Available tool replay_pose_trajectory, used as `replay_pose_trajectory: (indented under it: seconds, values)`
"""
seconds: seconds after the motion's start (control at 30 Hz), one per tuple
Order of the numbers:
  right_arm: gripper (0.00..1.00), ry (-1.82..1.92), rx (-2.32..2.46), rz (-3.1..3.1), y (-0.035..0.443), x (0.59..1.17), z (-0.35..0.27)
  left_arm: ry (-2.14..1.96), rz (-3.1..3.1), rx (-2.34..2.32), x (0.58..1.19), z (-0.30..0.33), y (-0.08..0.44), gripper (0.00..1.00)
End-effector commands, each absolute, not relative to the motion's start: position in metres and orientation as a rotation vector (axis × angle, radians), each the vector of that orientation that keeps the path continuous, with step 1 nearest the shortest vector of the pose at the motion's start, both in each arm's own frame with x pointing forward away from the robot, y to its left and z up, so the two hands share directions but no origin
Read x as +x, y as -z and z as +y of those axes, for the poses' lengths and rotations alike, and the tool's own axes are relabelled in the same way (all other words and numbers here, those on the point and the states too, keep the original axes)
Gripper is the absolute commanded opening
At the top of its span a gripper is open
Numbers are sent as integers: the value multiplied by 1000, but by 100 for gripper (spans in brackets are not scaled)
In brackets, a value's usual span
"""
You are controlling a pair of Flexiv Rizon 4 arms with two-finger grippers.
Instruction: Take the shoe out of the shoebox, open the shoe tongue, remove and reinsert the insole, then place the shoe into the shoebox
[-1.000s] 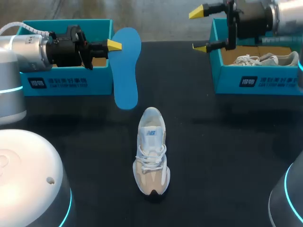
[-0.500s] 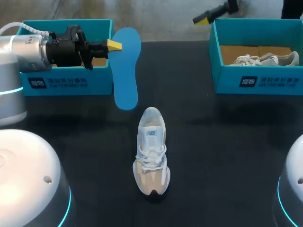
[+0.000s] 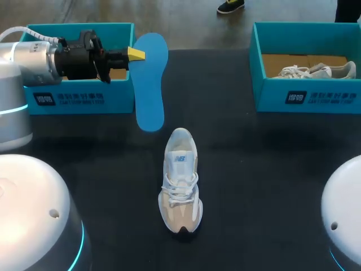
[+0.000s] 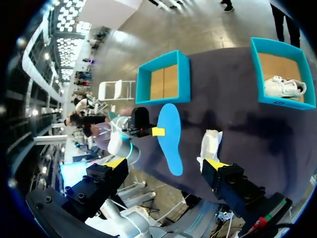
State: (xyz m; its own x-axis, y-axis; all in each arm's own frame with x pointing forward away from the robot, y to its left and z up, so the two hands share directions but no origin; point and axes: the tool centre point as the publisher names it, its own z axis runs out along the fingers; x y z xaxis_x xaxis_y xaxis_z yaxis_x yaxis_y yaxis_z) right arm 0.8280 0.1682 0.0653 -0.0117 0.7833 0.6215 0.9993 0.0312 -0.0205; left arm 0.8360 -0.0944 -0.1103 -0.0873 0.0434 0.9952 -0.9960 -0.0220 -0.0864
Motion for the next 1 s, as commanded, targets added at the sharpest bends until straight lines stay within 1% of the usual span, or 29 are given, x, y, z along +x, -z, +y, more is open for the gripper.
replay_pose_trajectory:
  seconds: [0.03,0.27,0.67,1.0]
  values:
    - [100,254,-2079,-2122,-74,819,179,-1308,-1231,1152,835,-94,110,0]
    - [100,155,-2157,-2211,-82,817,200,-1308,-1231,1152,835,-94,110,0]
    - [100,102,-2237,-2300,-70,815,239,-1308,-1231,1152,835,-94,110,0]
    - [100,63,-2321,-2357,-72,808,269,-1308,-1231,1152,835,-94,110,0]
